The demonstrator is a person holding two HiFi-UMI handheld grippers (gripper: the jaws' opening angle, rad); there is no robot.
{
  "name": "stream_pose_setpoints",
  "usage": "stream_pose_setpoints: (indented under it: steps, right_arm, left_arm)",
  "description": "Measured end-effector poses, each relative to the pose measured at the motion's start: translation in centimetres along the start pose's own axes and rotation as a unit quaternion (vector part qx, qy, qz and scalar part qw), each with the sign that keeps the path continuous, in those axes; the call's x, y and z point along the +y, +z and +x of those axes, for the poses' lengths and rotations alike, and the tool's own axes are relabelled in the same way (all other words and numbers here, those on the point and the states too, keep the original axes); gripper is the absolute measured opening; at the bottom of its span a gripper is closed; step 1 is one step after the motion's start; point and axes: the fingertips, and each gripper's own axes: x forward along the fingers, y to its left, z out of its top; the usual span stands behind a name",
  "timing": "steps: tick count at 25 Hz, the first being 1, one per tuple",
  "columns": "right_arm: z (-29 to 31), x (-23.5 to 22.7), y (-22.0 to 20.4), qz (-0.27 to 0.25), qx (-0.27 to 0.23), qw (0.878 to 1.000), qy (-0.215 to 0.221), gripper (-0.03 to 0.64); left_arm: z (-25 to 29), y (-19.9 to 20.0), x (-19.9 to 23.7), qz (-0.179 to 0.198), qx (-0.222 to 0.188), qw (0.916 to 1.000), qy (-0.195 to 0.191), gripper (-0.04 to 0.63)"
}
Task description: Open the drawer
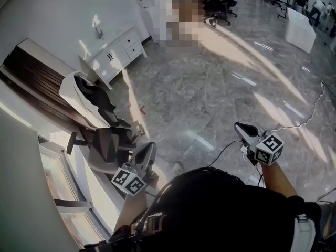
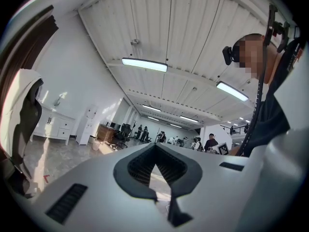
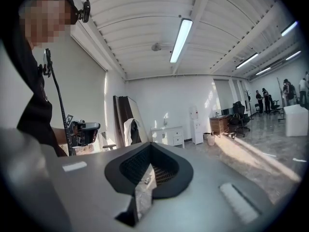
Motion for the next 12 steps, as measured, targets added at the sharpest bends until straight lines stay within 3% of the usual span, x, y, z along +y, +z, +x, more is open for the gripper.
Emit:
stream_pose_setpoints:
  steps: [6,12]
  right_arm:
    - [6.6,-1.5,0.8,-0.009,0.007,0.999,-0.042,-0.001]
    - [17.7,-0.4,5.4,-0.019,0.0,0.998,-0.054,-0.002]
  left_arm:
    - [2.8,1.2,7.9,-0.012,-0.006,0.9992,-0.038,0.0]
    - [4.4,6.8,18.1,-0.007,-0.005,0.9977,-0.067,0.0]
